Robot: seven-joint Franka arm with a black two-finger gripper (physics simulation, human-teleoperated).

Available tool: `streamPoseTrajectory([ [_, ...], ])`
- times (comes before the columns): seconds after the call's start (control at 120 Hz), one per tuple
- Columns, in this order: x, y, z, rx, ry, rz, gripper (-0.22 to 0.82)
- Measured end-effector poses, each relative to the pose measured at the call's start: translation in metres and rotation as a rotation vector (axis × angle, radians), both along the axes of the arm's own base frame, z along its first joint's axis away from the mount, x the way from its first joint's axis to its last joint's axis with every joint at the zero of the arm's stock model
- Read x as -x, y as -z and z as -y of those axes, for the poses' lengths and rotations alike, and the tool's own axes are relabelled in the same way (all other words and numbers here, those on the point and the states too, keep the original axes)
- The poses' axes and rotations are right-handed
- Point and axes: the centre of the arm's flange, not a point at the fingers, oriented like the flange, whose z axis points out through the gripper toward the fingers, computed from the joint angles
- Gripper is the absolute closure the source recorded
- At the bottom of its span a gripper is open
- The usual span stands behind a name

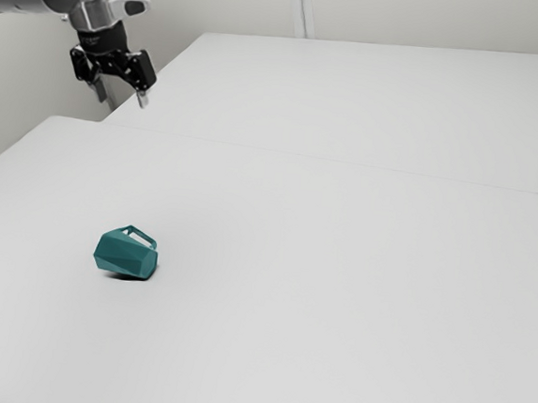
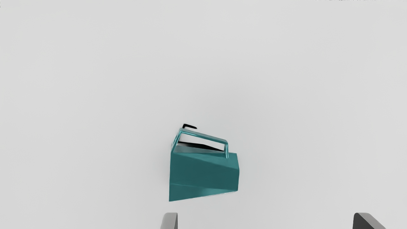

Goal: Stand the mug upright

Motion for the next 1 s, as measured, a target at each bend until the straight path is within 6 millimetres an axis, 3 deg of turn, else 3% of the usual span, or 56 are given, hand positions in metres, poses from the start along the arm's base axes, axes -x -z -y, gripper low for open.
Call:
streamPoseTrajectory([
  [0.167, 0.010, 0.019, -0.026, 0.018, -0.042, -0.025, 0.00],
  [0.308, 0.042, 0.058, -0.097, 0.104, -0.140, -0.066, 0.00],
  [0.392, 0.060, 0.071, -0.121, 0.161, -0.138, -0.044, 0.00],
  [0.617, 0.130, 0.193, -0.190, 0.467, -0.186, 0.037, 0.00],
  [0.7, 0.147, 0.220, -0.218, 0.538, -0.197, 0.121, 0.00],
  [0.833, 0.156, 0.265, -0.212, 0.618, -0.112, 0.189, 0.00],
  [1.0, 0.163, 0.285, -0.202, 0.657, 0.008, 0.275, 0.00],
])
